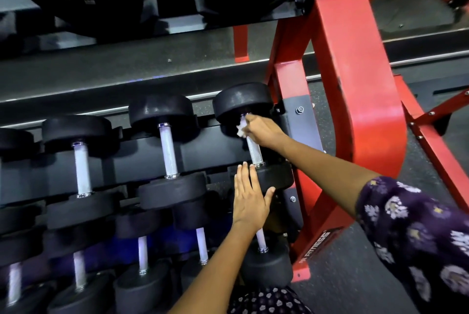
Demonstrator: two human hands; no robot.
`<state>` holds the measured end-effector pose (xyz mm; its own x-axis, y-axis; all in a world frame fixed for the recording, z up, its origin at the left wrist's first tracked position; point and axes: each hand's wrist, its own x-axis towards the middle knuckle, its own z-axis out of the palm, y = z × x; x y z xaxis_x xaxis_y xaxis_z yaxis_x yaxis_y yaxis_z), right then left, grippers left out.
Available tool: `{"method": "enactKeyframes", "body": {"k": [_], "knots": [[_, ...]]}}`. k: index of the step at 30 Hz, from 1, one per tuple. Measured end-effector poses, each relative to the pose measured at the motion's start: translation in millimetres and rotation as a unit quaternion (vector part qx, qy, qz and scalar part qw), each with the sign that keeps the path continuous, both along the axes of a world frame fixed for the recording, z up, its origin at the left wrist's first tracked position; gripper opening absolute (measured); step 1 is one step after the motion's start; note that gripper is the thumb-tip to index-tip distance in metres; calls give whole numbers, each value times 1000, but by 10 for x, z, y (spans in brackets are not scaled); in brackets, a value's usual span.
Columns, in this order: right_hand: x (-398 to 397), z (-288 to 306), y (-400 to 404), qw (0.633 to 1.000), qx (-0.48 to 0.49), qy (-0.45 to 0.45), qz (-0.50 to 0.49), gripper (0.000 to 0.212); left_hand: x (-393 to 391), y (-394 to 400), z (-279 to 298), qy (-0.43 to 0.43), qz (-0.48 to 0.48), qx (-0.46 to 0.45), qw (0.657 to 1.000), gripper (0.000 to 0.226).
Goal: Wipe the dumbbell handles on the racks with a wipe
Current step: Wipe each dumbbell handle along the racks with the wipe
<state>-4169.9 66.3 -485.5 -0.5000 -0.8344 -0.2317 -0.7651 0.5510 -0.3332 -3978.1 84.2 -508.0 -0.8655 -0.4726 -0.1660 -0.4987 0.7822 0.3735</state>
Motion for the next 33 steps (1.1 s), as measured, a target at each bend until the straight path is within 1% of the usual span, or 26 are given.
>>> {"method": "enactKeyframes", "body": {"k": [3,5,6,8,9,11,13,15,16,18,19,21,23,25,26,27,29,30,33], "knots": [[51,46,-72,997,-74,17,-33,25,-6,-23,-12,-13,-8,1,1000,72],[126,-49,106,997,-74,0,-28,26,8,-11,-10,-19,-12,-2,1000,72],[161,-107,212,996,-73,-23,-36,25,10,-10,-4,-24,-12,-1,1000,73],[192,-176,405,993,-63,-78,-61,18,9,-2,10,-39,-14,8,999,74],[173,-156,430,992,-60,-85,-71,16,11,1,8,-48,-21,14,999,75],[85,-109,320,989,-65,-92,-96,12,19,-3,-3,-72,-35,20,997,77],[-43,-57,119,982,-101,-95,-128,11,-3,-6,-39,-80,-41,2,996,82],[-116,-10,-55,974,-133,-89,-159,13,-25,-28,-21,-68,-34,-19,997,92],[-113,3,-86,970,-143,-88,-175,14,-37,-33,-1,-67,-38,-12,997,103],[26,-12,8,969,-147,-84,-182,13,-17,-26,37,-82,-61,48,994,122],[124,-32,102,973,-138,-78,-170,13,-8,-30,69,-85,-61,59,993,127],[263,-108,311,979,-109,-84,-150,14,-3,-37,124,-106,-66,44,991,132],[259,-135,360,978,-87,-98,-159,18,5,-43,147,-125,-64,43,989,134],[131,-93,180,969,-112,-105,-193,19,-3,-47,123,-144,-60,43,987,135],[71,-43,48,956,-142,-115,-230,16,-12,-56,131,-153,-57,46,985,133],[17,-10,-66,940,-174,-124,-267,14,-26,-59,141,-163,-54,50,984,125],[0,0,-177,921,-204,-124,-308,12,-59,-70,174,-192,-52,66,978,89],[52,-16,-149,923,-195,-122,-308,11,-78,-82,202,-213,-53,78,972,78],[323,-106,129,948,-150,-101,-263,15,-116,-104,255,-258,-67,93,959,75]]}}
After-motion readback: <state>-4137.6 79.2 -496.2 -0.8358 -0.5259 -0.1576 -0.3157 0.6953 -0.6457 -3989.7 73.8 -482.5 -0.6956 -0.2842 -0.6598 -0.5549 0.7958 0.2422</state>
